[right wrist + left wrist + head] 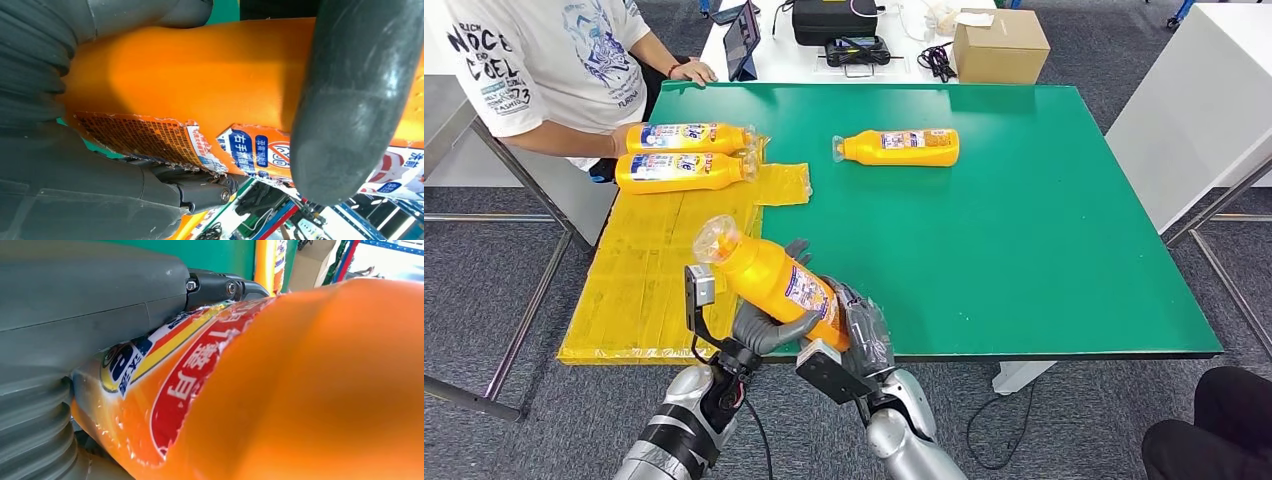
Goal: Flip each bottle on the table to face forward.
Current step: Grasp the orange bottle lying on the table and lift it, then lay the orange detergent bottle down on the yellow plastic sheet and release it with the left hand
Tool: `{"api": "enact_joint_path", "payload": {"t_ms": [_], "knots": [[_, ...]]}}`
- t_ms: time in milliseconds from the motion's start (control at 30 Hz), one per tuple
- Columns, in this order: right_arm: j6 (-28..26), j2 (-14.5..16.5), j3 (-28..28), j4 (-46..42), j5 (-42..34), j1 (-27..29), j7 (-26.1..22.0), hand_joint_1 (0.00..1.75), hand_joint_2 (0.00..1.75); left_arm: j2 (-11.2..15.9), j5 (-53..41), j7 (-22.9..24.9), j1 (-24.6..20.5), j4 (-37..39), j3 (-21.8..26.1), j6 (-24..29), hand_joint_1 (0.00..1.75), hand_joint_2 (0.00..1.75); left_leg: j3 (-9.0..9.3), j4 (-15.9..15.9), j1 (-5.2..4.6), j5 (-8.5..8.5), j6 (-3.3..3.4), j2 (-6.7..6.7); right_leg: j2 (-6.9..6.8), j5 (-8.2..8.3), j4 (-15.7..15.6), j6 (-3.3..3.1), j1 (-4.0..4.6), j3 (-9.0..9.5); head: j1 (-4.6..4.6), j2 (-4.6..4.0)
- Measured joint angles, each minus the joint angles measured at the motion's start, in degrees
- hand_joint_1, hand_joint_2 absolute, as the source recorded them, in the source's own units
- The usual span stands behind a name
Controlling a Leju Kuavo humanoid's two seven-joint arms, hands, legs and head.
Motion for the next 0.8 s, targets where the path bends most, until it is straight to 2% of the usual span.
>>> {"api": "enact_joint_path", "payload": {"t_ms": [800], "knots": [[1.57, 0.00, 1.99, 4.57, 0.10, -1.73, 0.61, 1.75, 1.75, 0.74, 6.58, 0.75, 1.56, -1.74, 1.24, -4.15, 0.00, 1.75, 0.01, 0.00, 0.00, 0.00, 0.00, 0.02, 0.01, 0.00, 0.00, 0.00, 0.00, -0.01, 0.00, 0.00]]}}
